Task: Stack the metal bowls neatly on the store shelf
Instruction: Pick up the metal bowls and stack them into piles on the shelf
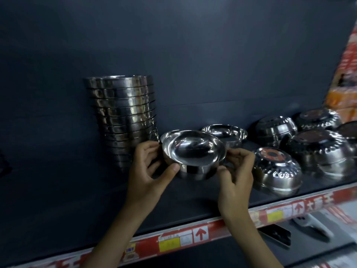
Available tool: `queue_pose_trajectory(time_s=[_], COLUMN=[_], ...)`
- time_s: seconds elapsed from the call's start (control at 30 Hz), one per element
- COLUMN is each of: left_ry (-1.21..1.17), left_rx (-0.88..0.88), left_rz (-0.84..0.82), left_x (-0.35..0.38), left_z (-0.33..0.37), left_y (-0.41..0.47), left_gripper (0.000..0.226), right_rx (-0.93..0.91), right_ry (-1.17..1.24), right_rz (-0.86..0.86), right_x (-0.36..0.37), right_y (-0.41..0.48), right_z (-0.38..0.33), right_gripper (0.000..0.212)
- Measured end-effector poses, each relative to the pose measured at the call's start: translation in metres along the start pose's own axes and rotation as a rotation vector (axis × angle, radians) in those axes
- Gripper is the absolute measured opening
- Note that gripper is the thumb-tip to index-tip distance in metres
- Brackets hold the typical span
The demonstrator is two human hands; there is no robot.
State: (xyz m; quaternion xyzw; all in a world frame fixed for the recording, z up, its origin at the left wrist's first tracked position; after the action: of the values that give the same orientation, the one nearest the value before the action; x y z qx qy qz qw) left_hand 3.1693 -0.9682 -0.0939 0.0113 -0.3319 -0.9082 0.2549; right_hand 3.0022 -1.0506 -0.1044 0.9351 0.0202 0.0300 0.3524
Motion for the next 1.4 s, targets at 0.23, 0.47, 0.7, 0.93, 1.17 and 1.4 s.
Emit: queue_pose_trajectory(time_s=[0.23,0.47,0.7,0.93,1.17,1.4], left_ry=[0.089,0.271,0.544,0.717,0.816,0.890], left_rx=[0.183,0.179,0.024,0.010,-0.028,-0.031], left_rz=[0.176,0.090,-0.042,-0.061,-0.054,-0.038], left_x=[0.018,0.018,0.022,0.023,0.021,0.023], left_z=[-0.004,-0.034,-0.039,-0.045,-0.045,-0.049], left_y=[0.034,0.038,0.034,0.029,0.024,0.025], left_gripper=[0.046,0.062,0.076,0.080,0.062,0.060], right_rx=[-0.044,-0.060,0.090,0.092,0.092,0.087], right_ry=[0.052,-0.126,-0.232,-0.395,-0.474,-0.453], right_rz=[-0.031,-0.123,-0.270,-0.302,-0.295,-0.308], right_x=[0.040,0.059,0.059,0.058,0.055,0.055], right_y=[0.041,0.058,0.060,0.057,0.054,0.054], right_z=[-0.002,0.029,0.051,0.059,0.056,0.052], right_gripper=[0.043,0.066,0.062,0.059,0.057,0.047])
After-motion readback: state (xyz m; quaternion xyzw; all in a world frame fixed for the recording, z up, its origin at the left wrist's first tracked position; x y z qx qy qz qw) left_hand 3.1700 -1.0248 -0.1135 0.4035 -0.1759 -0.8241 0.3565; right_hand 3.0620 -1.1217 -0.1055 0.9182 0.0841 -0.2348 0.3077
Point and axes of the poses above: each hand's wrist, its own y-axis towards the middle knuckle, its own x-axis out of the palm, z = x × y, the point moved 2 cm from there along y, towards the middle knuckle, and after that the axes turned 9 degrees about -y, right-handed, at the moved point
